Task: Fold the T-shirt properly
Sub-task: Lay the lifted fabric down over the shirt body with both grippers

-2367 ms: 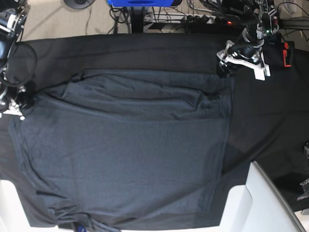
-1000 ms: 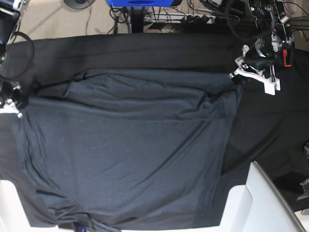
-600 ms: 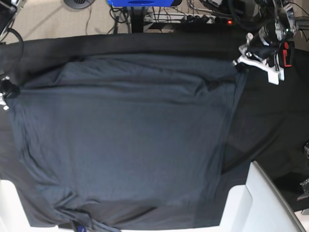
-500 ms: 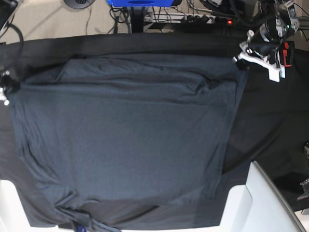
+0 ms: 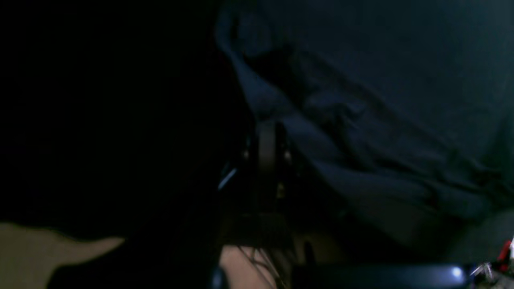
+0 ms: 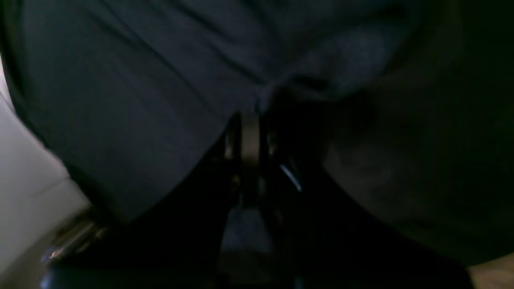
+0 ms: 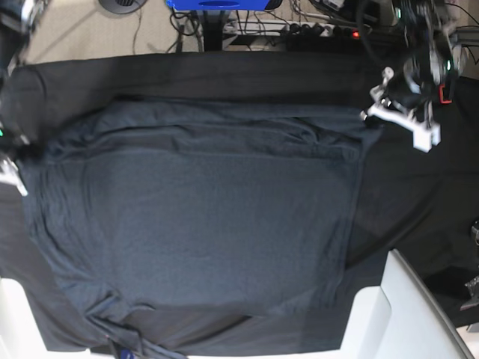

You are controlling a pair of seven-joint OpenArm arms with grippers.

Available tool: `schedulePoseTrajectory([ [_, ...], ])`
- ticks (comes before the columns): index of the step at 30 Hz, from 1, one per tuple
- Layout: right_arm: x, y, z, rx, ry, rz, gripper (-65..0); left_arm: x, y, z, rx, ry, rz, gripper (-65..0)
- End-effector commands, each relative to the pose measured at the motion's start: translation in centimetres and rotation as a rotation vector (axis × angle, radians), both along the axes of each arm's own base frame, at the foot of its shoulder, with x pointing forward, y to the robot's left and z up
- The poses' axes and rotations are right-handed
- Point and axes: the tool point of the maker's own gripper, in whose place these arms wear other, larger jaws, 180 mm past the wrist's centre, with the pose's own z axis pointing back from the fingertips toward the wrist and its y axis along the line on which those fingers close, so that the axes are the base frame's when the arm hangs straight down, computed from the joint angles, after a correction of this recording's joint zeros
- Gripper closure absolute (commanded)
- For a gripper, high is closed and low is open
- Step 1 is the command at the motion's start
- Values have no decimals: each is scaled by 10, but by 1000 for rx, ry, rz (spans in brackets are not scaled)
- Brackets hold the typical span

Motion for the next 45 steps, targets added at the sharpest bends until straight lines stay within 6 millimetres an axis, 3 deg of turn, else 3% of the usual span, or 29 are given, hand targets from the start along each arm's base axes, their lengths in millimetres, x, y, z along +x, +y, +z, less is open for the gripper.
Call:
schedulePoseTrajectory([
  [1, 9, -15, 8, -19, -7, -18, -5, 15, 2, 9, -8, -43, -4, 0],
  [3, 20, -14, 3, -16, 1, -21, -3, 31, 3, 10, -25, -59, 5, 0],
  [6, 30, -26, 1, -69, 8, -23, -3, 46, 5, 10, -41, -70, 15, 0],
  [14, 44, -55, -6, -134, 57, -51, -3, 65, 14, -14, -105, -16, 61, 0],
  [22, 47, -60, -6, -150, 50, -76, -3, 85, 13, -15, -146, -23, 79, 0],
  [27, 48, -61, -5, -150, 44, -82, -3, 88, 33, -18, -182, -29, 169, 0],
  [33, 69, -58, 5, -154, 1, -110, -3, 106, 26, -13, -213, -48, 168, 0],
  [37, 62, -56, -8, -136, 65, -164, -3, 112, 23, -16, -237, -40, 174, 0],
  [45, 60, -57, -10, -131, 73, -174, -3, 114, 25, -14, -235, -48, 177, 0],
])
